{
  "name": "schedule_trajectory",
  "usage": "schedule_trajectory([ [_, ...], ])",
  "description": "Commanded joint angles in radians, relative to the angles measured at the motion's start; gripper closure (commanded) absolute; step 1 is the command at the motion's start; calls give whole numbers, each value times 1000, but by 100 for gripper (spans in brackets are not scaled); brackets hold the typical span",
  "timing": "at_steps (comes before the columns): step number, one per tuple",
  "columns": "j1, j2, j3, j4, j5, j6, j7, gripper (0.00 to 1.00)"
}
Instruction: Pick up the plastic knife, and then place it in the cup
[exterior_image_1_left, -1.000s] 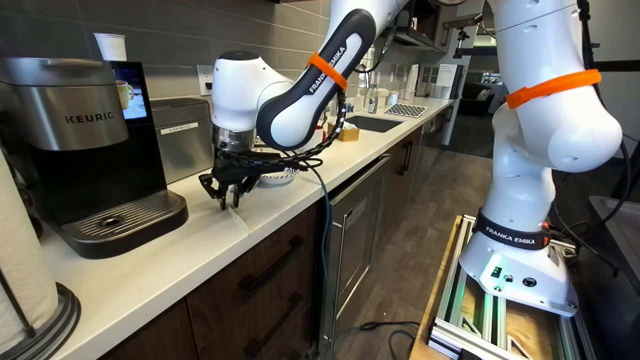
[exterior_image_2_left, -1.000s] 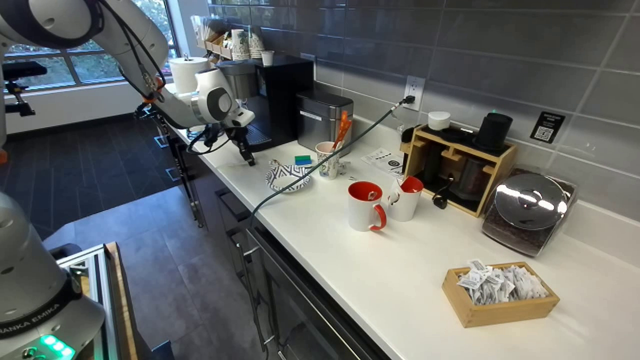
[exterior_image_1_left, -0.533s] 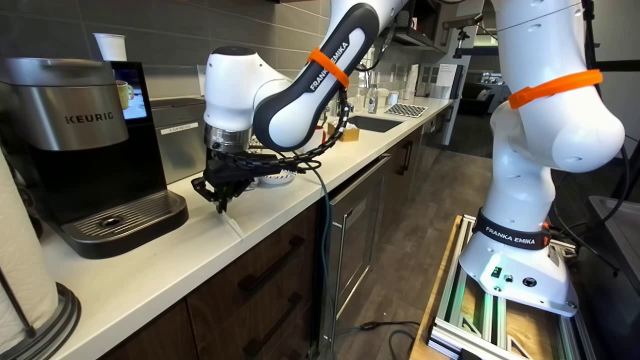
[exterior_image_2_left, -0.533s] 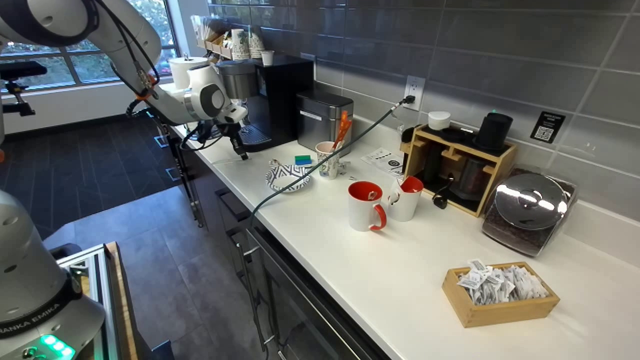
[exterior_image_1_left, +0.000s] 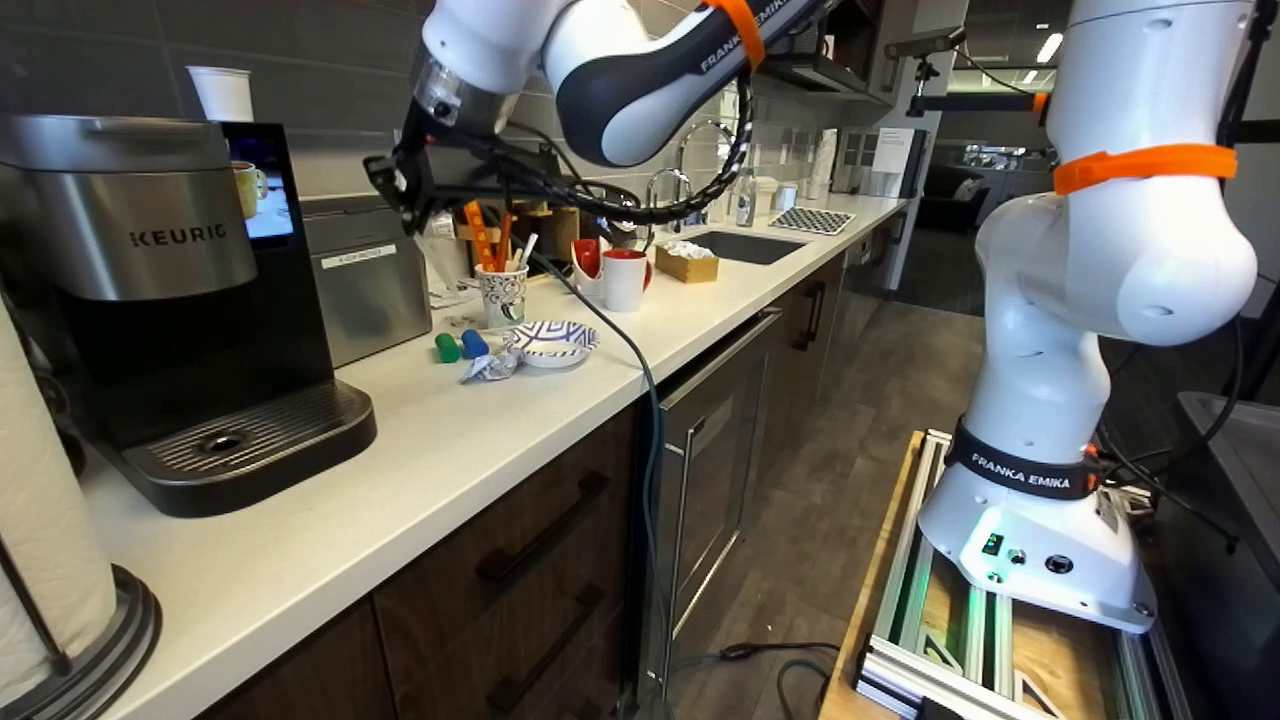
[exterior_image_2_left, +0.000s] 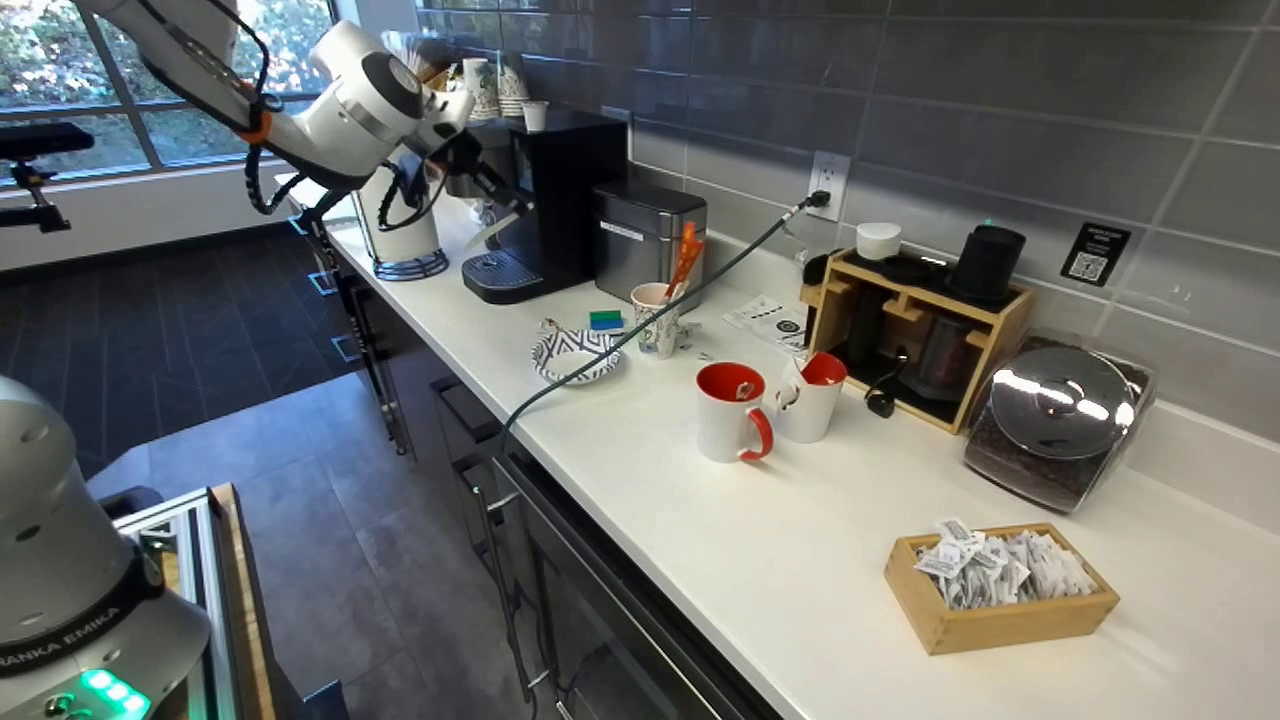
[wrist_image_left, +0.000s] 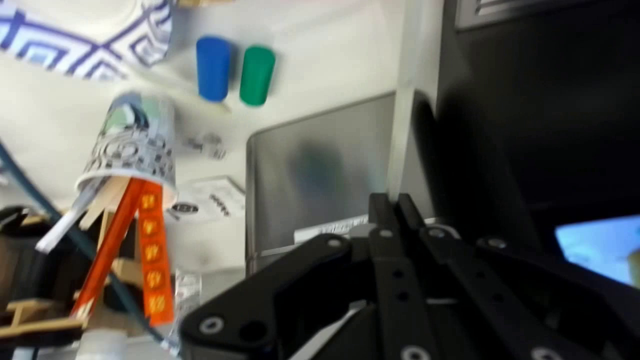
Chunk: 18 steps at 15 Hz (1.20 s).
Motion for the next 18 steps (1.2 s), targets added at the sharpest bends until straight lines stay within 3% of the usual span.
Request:
schedule_trajectory([
  [1, -12, -55, -38, 25, -251, -81, 142, 99],
  [2, -18, -58, -45, 29, -292, -132, 182, 99],
  [3, -123, -59, 63, 26, -293, -204, 193, 99],
  [4, -139, -62, 78, 28, -235, -128, 121, 96],
  [7, -187, -61, 115, 28, -261, -178, 145, 99],
  [9, -222, -21, 129, 88, -488, -193, 302, 99],
  [14, -289, 57, 139, 170, -881, -283, 562, 99],
  [16, -298, 91, 146, 168, -971, -392, 631, 99],
  [18, -304, 124, 156, 160, -973, -478, 651, 99],
])
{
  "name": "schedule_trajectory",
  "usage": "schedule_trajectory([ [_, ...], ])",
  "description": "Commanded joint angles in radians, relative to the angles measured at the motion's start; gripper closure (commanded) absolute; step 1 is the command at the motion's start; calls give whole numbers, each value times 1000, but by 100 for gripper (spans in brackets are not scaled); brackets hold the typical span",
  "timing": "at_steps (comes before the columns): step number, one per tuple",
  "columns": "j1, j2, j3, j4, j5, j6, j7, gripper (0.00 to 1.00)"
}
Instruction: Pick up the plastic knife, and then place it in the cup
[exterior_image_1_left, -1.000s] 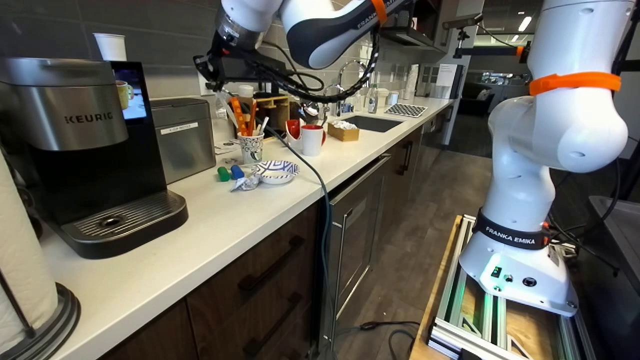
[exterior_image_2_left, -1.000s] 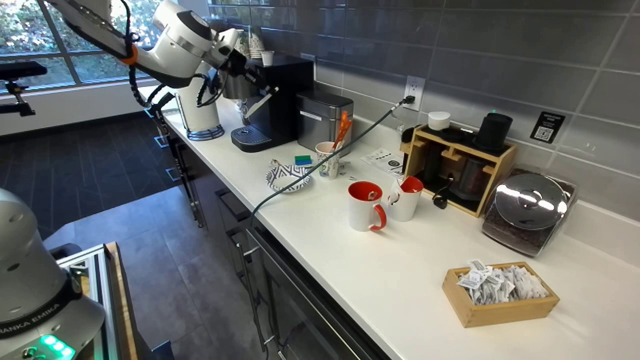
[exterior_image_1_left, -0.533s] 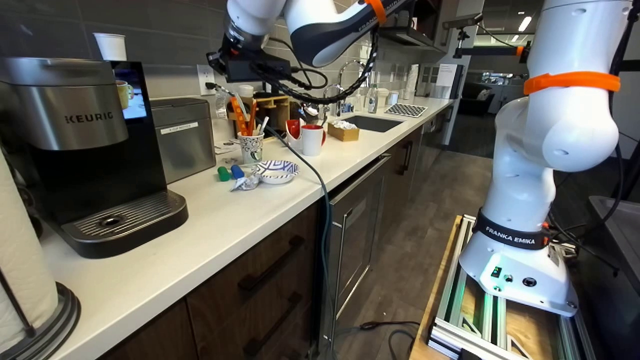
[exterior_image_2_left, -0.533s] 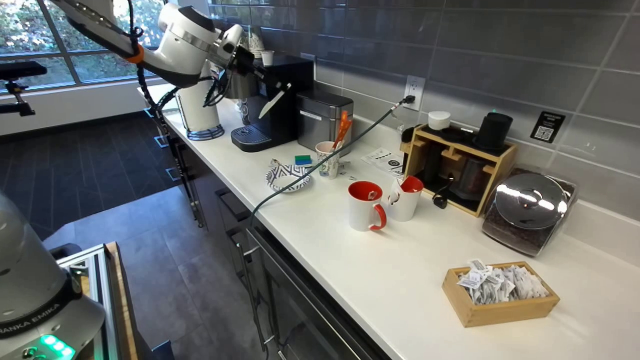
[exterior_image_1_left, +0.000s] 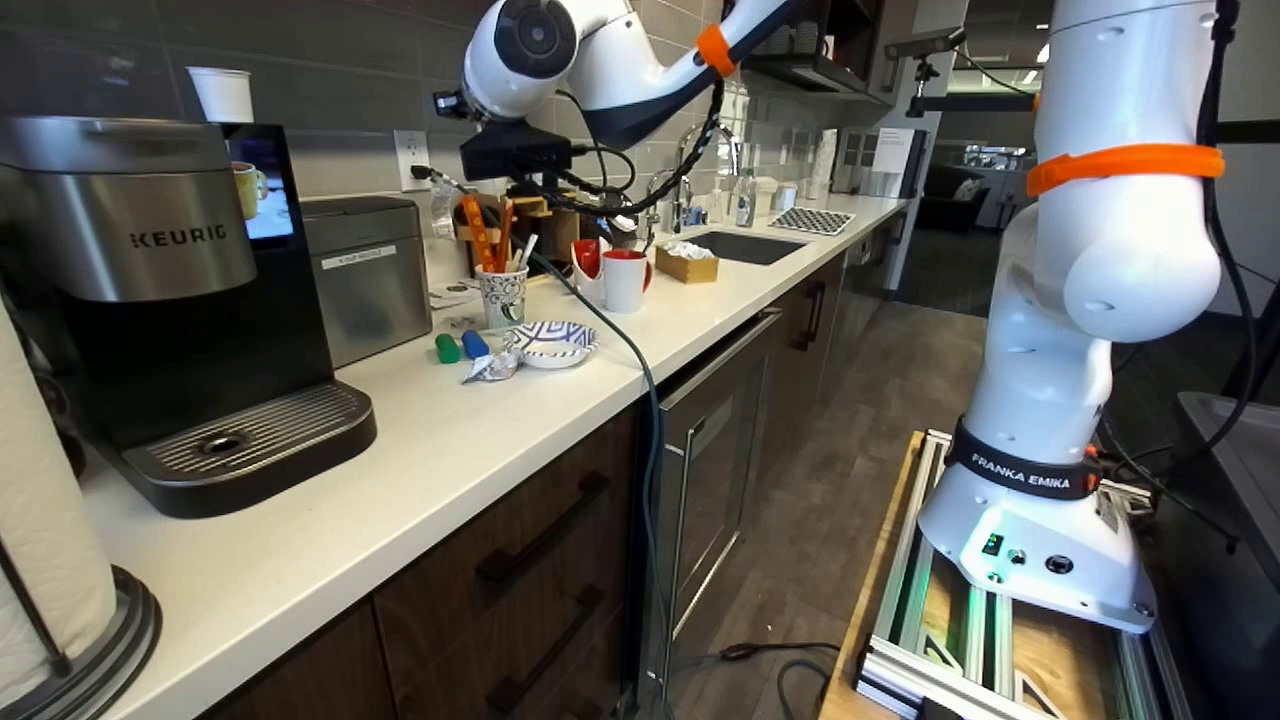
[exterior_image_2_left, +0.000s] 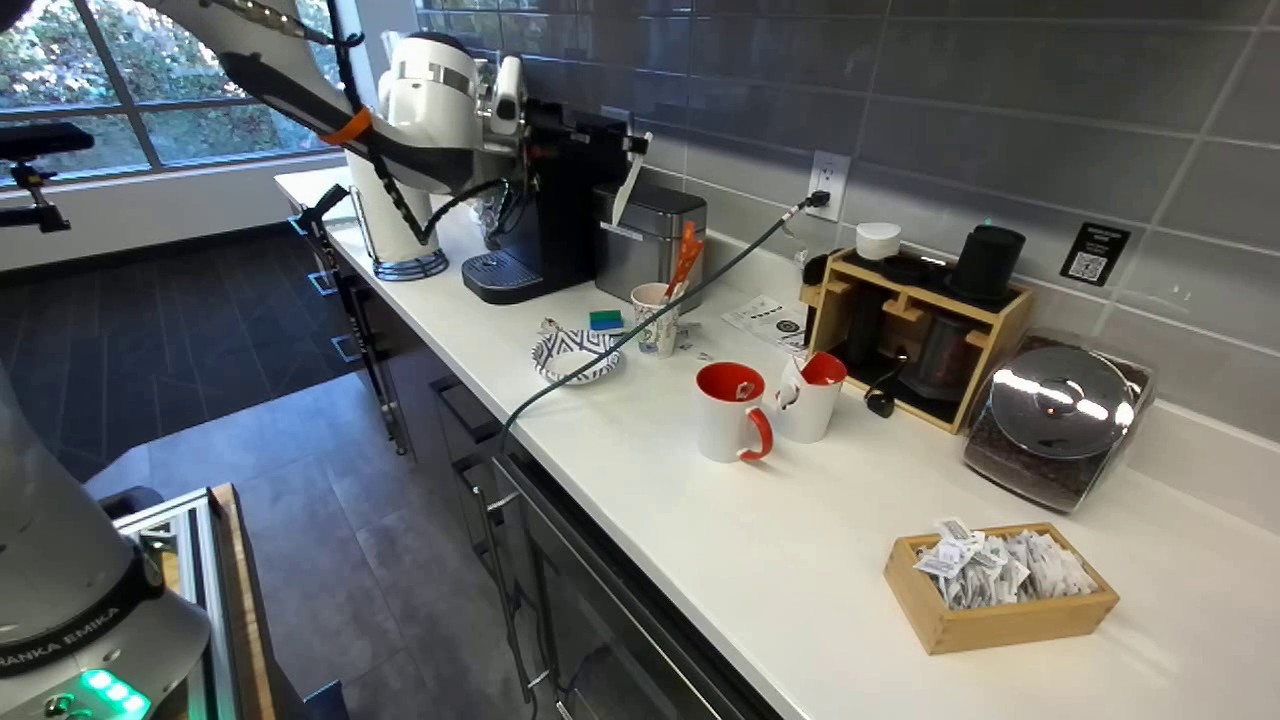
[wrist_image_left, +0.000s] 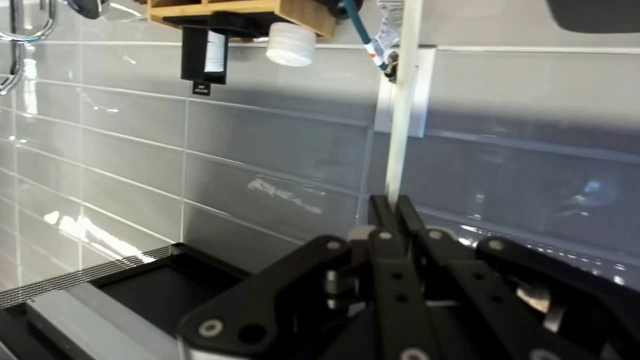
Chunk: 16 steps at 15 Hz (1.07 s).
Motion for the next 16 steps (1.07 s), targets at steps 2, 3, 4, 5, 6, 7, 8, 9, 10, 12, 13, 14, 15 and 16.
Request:
schedule_trajectory([
  [2, -18, 93, 38, 11, -25, -165, 84, 99],
  [3, -20, 109, 42, 15, -20, -186, 96, 99],
  [4, -22, 123, 45, 17, -22, -203, 115, 99],
  [5, -26, 137, 45, 23, -29, -211, 140, 99],
  [6, -32, 148, 46, 30, -24, -210, 163, 99],
  [7, -39, 157, 46, 38, -18, -200, 187, 99],
  [8, -47, 164, 46, 48, -14, -183, 215, 99],
  [9, -56, 172, 47, 60, 8, -173, 234, 99],
  [10, -62, 179, 47, 69, 12, -172, 251, 99],
  [12, -73, 191, 47, 80, 13, -165, 288, 99],
  [13, -78, 197, 48, 86, 18, -161, 301, 99],
  [14, -82, 204, 47, 90, 21, -160, 310, 99],
  [15, -86, 209, 48, 93, 32, -160, 315, 99],
  [16, -87, 213, 48, 96, 44, -166, 317, 99],
])
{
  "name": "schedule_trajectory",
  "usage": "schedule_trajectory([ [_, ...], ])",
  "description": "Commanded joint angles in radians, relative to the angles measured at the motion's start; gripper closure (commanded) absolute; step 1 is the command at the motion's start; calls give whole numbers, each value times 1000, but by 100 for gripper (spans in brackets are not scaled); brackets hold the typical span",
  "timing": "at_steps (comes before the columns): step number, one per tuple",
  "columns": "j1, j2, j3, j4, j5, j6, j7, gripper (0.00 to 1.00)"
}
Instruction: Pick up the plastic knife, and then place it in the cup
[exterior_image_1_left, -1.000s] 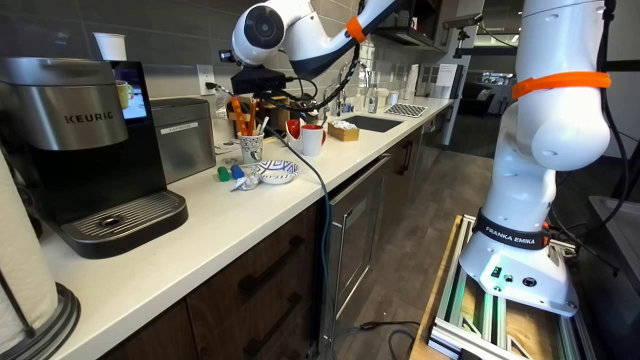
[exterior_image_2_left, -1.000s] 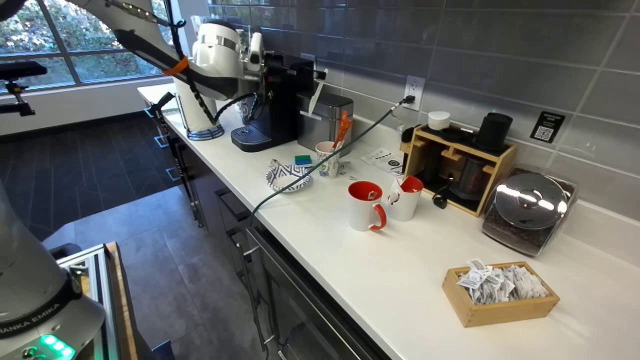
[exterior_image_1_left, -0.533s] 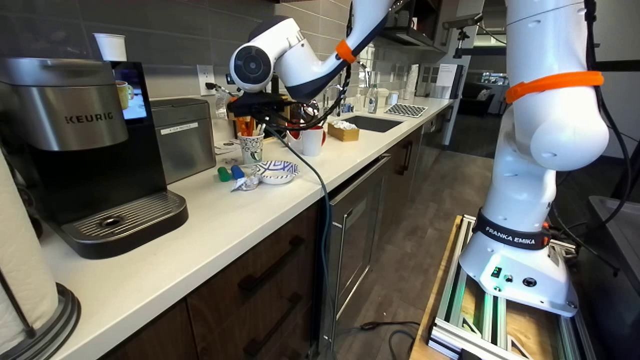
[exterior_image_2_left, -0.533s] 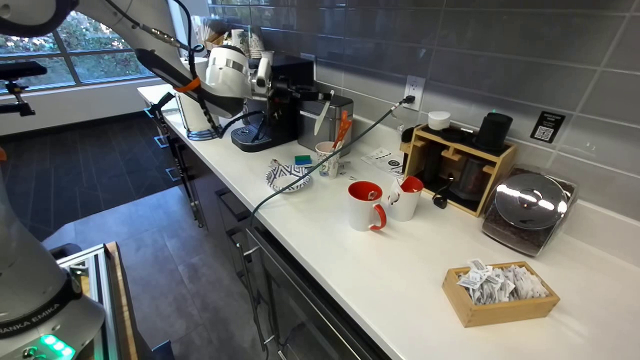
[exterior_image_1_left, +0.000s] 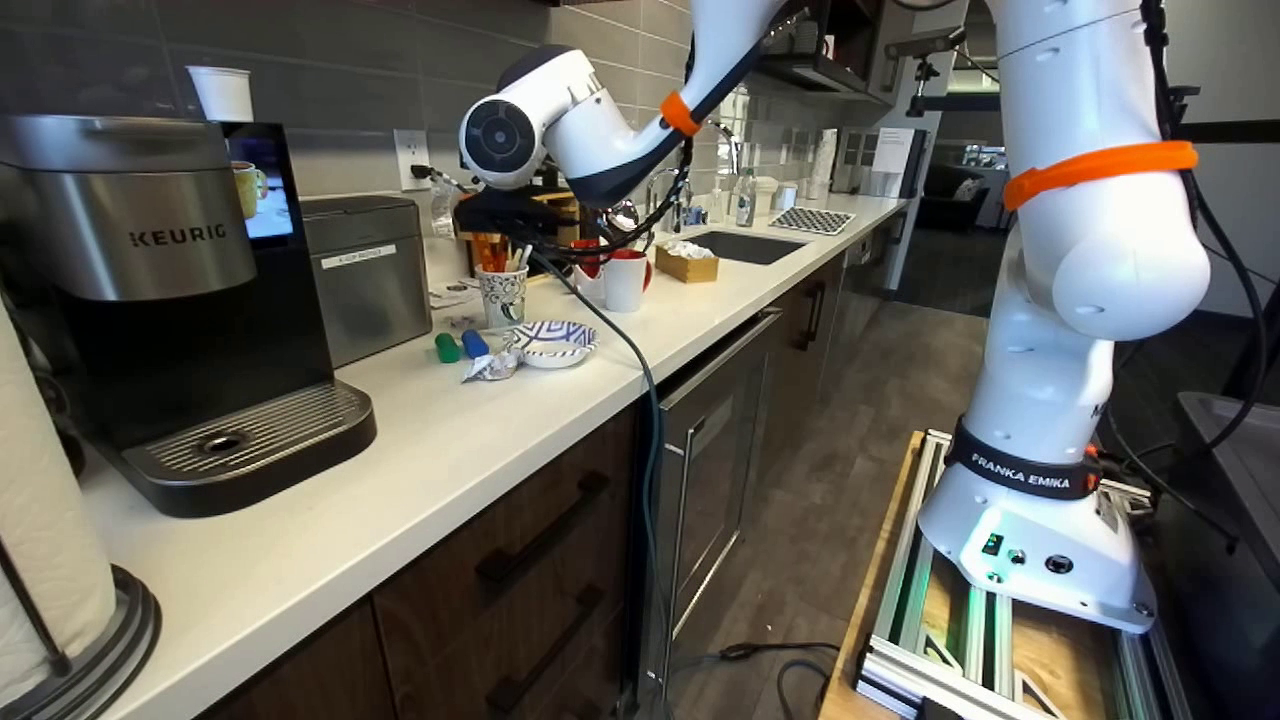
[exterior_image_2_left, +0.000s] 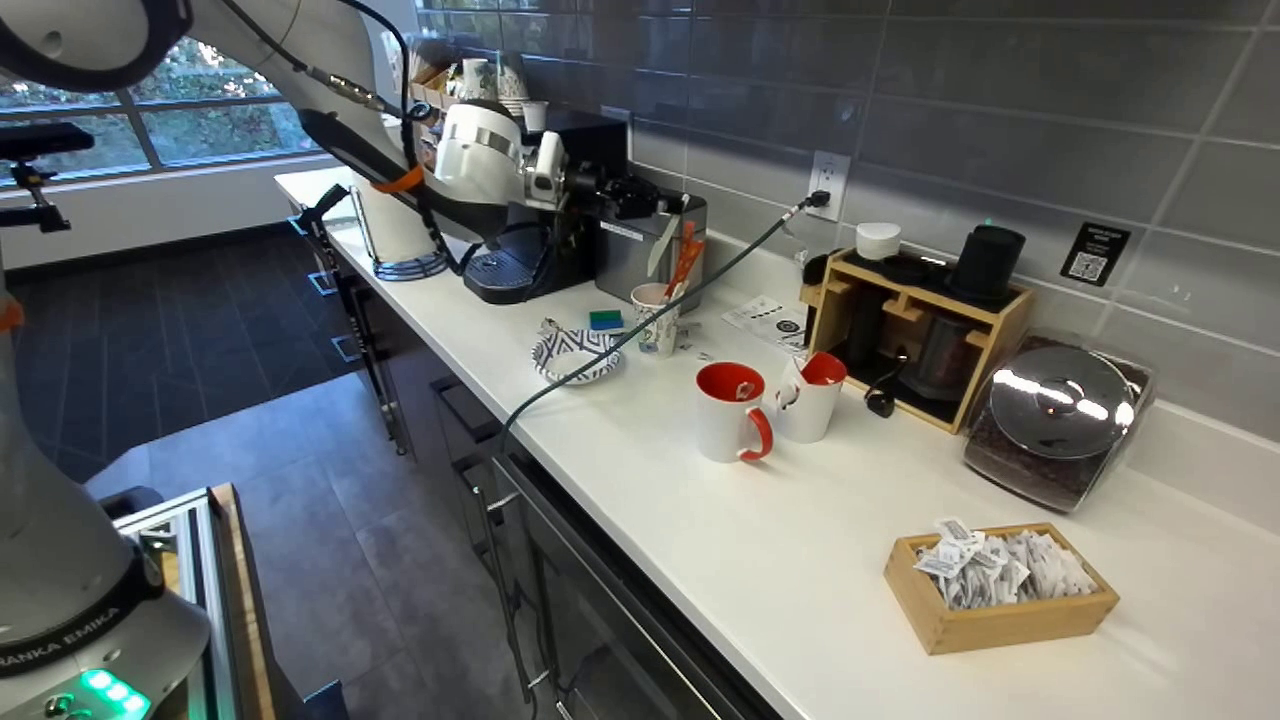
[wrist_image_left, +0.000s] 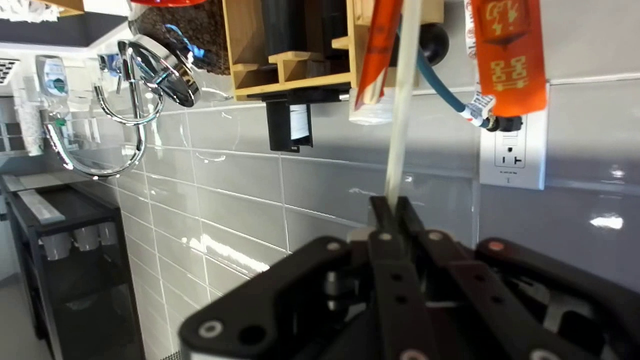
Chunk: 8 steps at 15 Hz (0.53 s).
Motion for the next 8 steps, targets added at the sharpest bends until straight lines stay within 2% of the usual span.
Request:
schedule_trajectory([
  [1, -23, 31, 14, 29, 51, 17, 32, 99],
  [8, -20, 31, 12, 30, 142, -1, 7, 99],
])
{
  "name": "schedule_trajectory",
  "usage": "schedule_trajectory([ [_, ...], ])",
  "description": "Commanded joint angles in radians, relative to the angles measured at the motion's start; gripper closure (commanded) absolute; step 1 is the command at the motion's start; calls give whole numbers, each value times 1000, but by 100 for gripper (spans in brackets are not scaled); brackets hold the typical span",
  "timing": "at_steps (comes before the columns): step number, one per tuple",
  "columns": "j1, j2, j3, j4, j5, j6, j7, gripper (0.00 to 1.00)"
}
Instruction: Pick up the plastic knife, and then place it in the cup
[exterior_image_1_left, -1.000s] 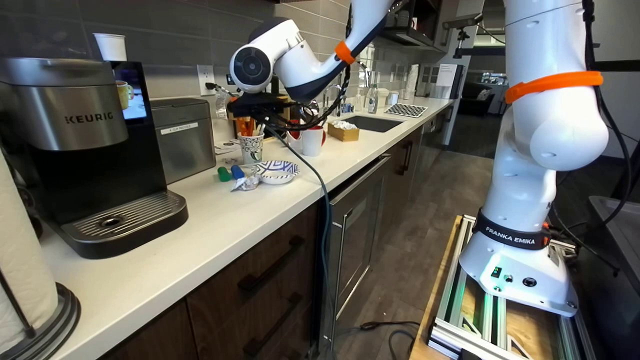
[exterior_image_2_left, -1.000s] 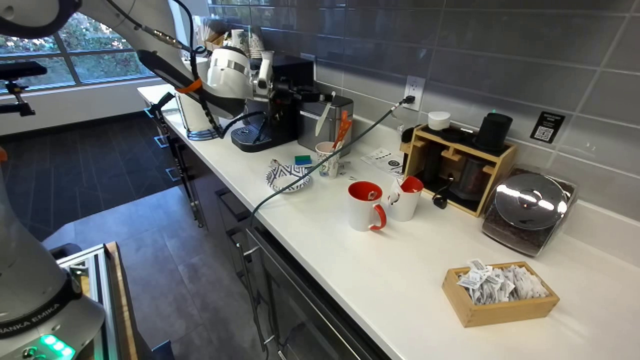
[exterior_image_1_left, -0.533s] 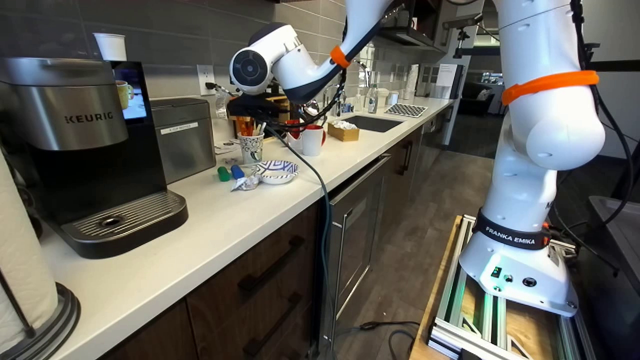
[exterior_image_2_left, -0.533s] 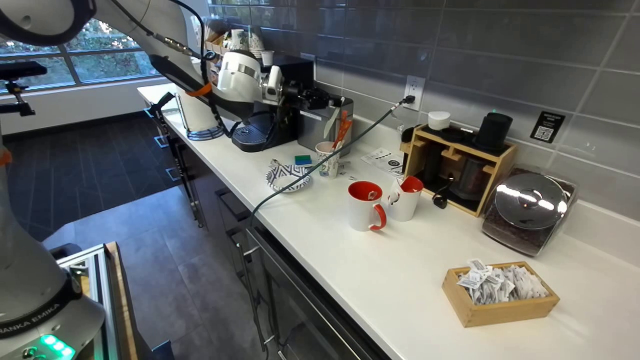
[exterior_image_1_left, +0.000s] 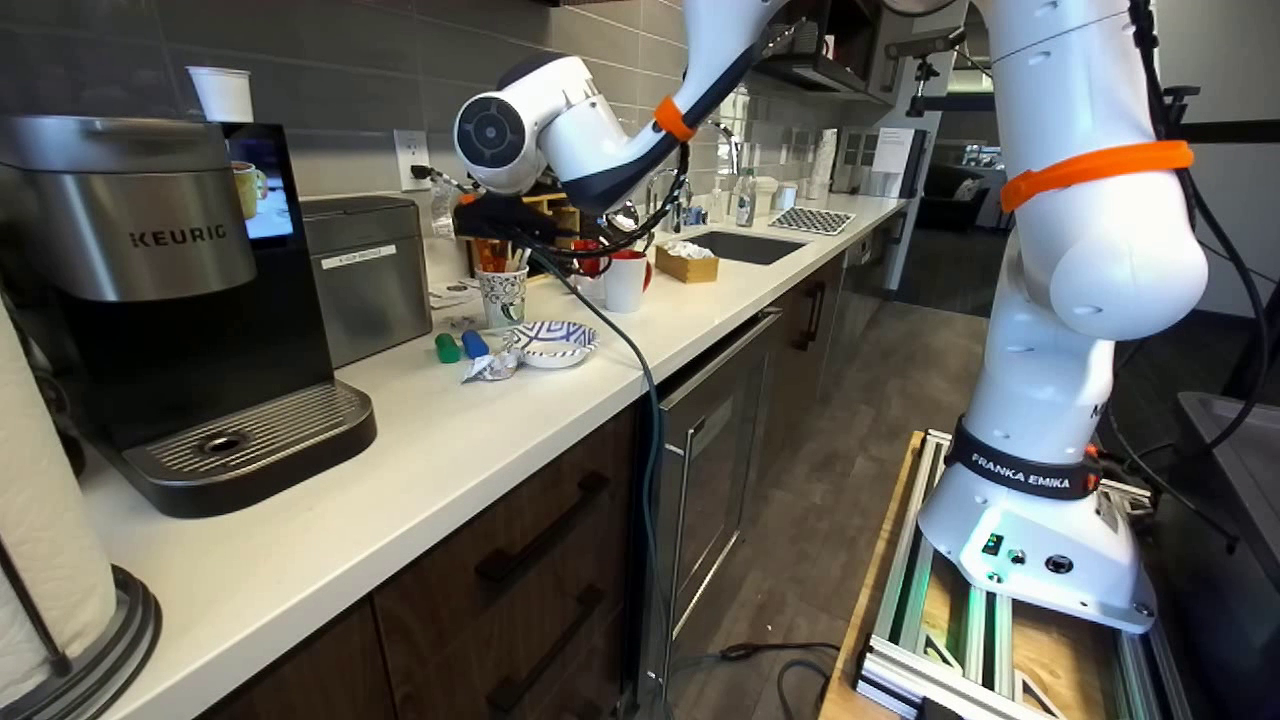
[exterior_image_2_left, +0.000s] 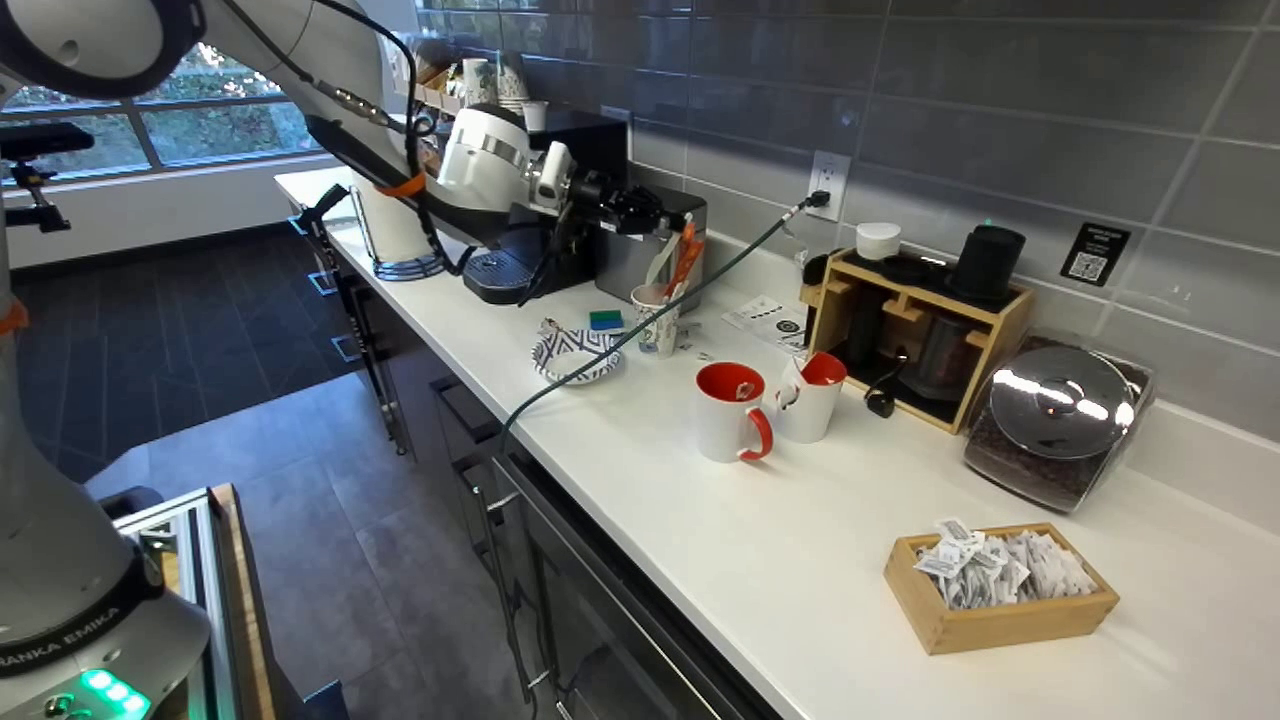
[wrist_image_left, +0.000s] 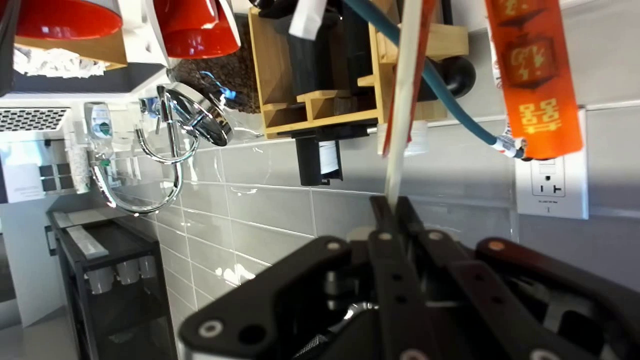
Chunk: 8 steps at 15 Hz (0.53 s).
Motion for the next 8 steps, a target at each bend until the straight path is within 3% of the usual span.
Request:
schedule_trajectory([
  [1, -7, 8, 9, 9, 45, -3, -3, 99],
  [2, -6, 8, 7, 6, 49, -7, -10, 99],
  [3, -6, 8, 8, 6, 57, -5, -12, 71],
  [5, -6, 9, 8, 6, 64, 0, -12, 64],
  [8, -6, 6, 8, 7, 75, 2, -14, 42],
])
